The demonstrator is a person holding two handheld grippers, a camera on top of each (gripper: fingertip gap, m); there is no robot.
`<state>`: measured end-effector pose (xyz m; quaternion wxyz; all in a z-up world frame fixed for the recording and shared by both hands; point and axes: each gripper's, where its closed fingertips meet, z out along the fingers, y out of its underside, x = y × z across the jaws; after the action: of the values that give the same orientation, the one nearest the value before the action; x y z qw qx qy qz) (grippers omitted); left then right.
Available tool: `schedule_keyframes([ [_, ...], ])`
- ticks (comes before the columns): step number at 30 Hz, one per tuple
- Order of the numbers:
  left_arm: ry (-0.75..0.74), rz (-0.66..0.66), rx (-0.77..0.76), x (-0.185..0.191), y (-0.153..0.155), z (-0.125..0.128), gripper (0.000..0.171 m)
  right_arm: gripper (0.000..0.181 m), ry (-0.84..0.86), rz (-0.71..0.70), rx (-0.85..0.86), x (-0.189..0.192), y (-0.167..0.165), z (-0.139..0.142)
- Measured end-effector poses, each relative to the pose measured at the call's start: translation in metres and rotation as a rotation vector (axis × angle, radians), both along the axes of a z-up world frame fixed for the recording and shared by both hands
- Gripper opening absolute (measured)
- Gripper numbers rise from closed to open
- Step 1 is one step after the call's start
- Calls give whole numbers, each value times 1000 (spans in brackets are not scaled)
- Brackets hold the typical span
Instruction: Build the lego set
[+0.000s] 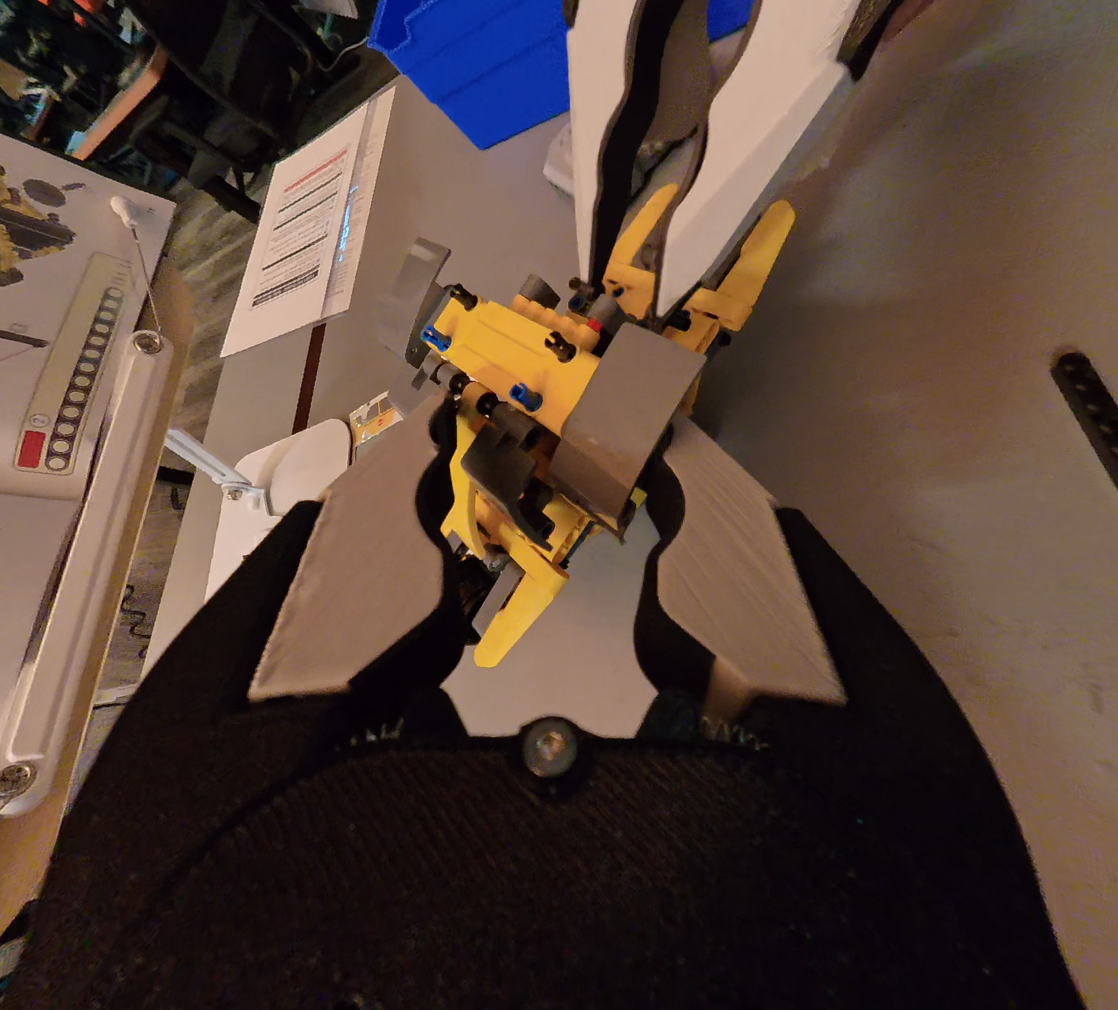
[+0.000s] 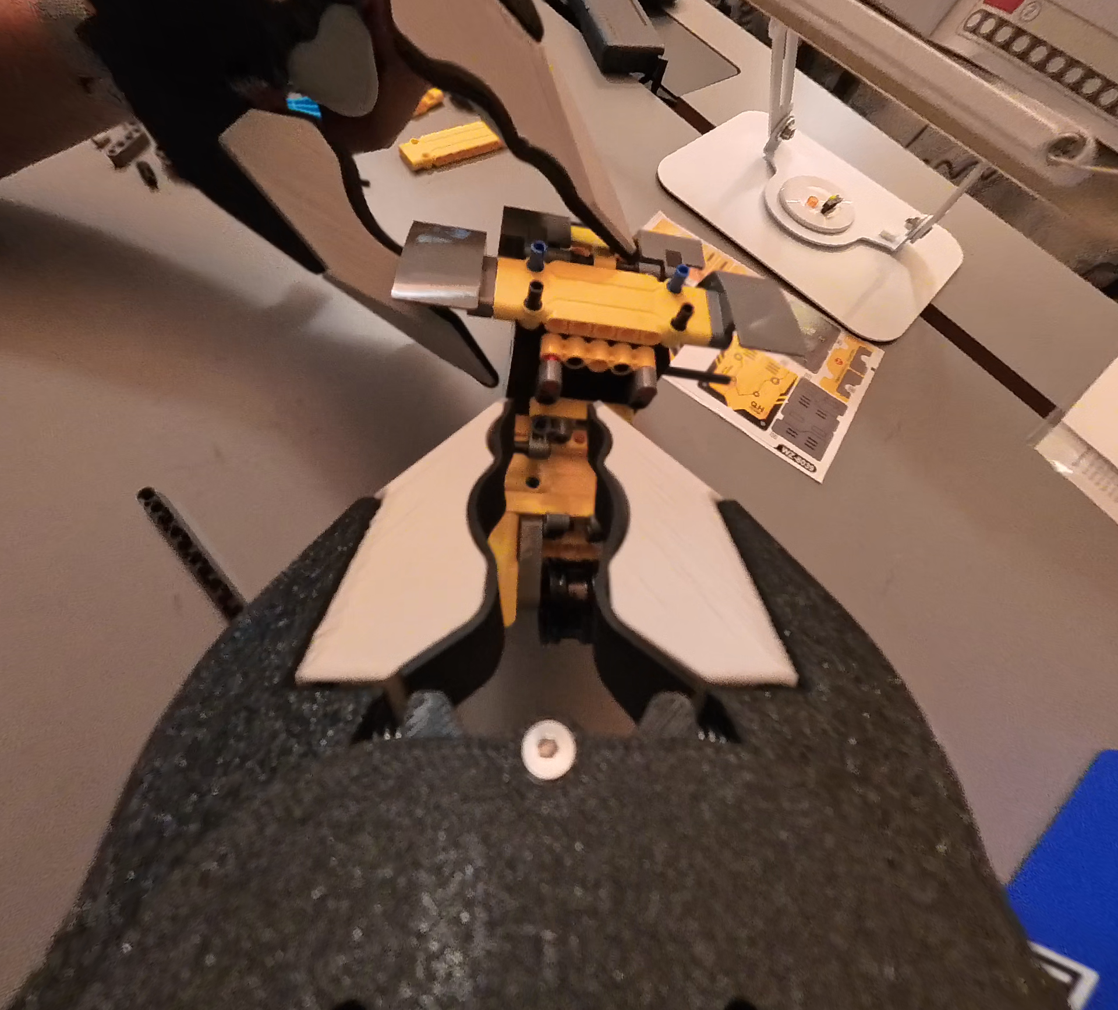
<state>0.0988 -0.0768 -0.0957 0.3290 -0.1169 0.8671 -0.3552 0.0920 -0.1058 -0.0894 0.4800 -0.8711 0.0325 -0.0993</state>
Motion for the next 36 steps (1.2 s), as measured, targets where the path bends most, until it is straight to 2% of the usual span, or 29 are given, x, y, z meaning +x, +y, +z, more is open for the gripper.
schedule_keyframes([
  [4,25,-11,-29,-4,-4,-2,76,28,28,-13,71,8,-13,8],
  [5,25,-3,-44,-4,-5,-2,83,30,46,-21,93,13,-15,9],
  [7,14,22,-111,-6,-9,4,109,36,103,-31,133,23,-18,10],
  [9,11,40,-190,-10,-14,16,117,34,143,-13,168,30,-17,12],
  [12,1,127,-309,-11,-12,37,117,28,111,53,179,36,-11,17],
  [14,16,236,-381,-6,-5,43,116,26,82,88,169,43,-7,16],
  [17,26,352,-439,-3,0,39,116,28,179,154,154,45,-1,9],
  [19,20,393,-472,-4,-2,34,115,23,238,188,204,39,2,11],
  [23,60,492,-470,2,-1,16,111,23,168,198,161,31,-2,-1],
  [25,90,507,-484,5,-3,11,109,24,124,202,149,29,-3,-5],
  [28,101,527,-471,10,0,5,103,27,160,244,155,16,1,-6],
  [30,91,518,-469,11,1,3,93,29,153,251,153,12,2,-6],
  [33,104,497,-484,10,0,1,91,15,147,277,138,3,1,-7],
  [36,132,439,-484,4,-2,1,88,14,130,285,111,-4,2,-9],
])
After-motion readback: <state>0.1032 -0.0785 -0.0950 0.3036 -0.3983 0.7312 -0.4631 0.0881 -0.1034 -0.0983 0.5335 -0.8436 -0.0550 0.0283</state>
